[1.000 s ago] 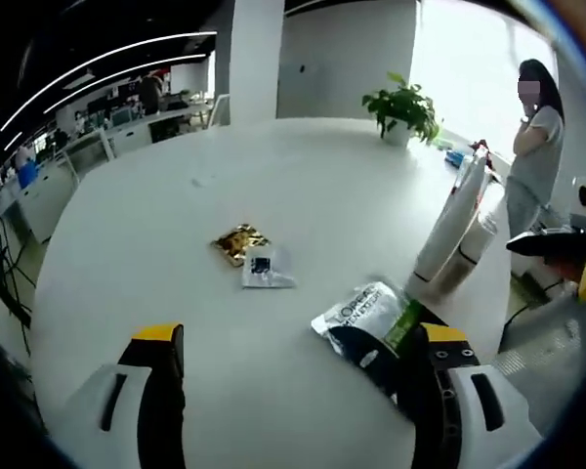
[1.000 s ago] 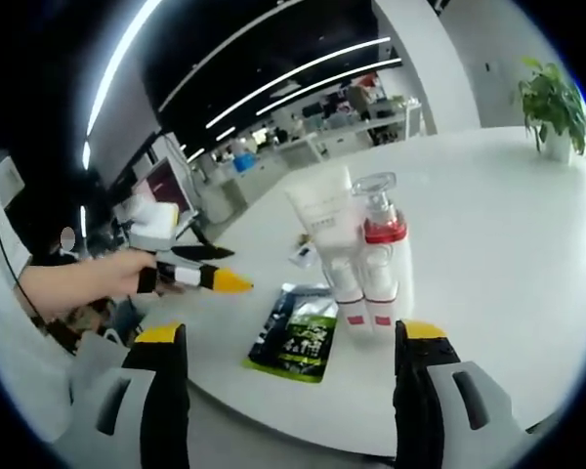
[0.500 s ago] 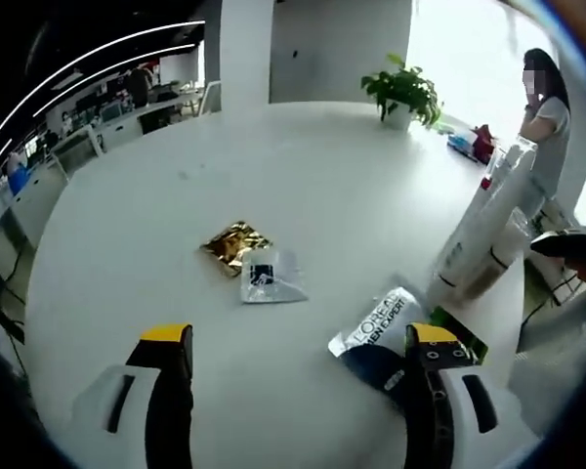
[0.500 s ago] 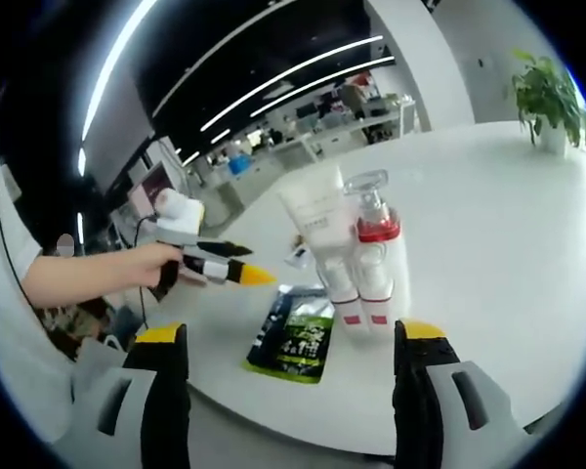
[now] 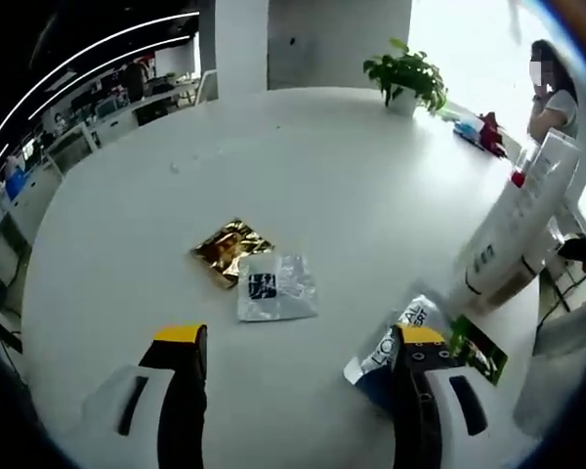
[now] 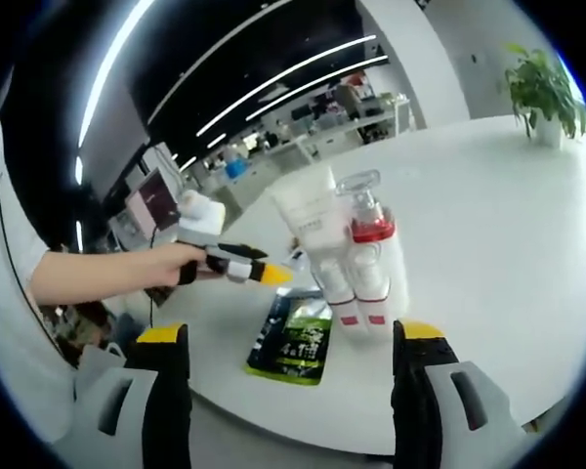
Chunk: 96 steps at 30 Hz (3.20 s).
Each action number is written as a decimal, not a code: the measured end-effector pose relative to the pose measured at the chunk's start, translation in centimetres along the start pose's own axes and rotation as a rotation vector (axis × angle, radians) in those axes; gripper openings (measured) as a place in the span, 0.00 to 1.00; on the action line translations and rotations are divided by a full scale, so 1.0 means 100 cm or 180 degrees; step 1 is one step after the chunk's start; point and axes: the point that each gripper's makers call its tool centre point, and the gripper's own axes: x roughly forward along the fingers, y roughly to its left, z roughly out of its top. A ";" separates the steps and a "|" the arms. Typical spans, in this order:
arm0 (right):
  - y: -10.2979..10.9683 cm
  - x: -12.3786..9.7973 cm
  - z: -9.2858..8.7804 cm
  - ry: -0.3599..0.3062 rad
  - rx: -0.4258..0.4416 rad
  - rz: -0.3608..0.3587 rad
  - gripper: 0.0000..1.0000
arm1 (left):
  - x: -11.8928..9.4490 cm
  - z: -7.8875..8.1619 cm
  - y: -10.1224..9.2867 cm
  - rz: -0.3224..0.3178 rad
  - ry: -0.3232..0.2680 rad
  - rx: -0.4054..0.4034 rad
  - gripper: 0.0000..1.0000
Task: Arrange the skincare products in the storage area until every visible bottle or jar stands upright without overlapping.
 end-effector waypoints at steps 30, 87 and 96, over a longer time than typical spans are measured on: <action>-0.005 -0.001 0.003 -0.0079 0.0139 -0.0049 0.83 | 0.040 0.016 0.005 0.0105 0.0319 0.0077 0.55; 0.001 0.000 0.005 -0.0100 -0.0040 0.0006 0.81 | -0.029 0.028 -0.017 0.0025 -0.0119 0.0215 0.37; 0.007 -0.001 0.008 -0.0101 -0.0117 0.0046 0.80 | -0.052 0.022 -0.030 0.0002 -0.0209 0.0225 0.37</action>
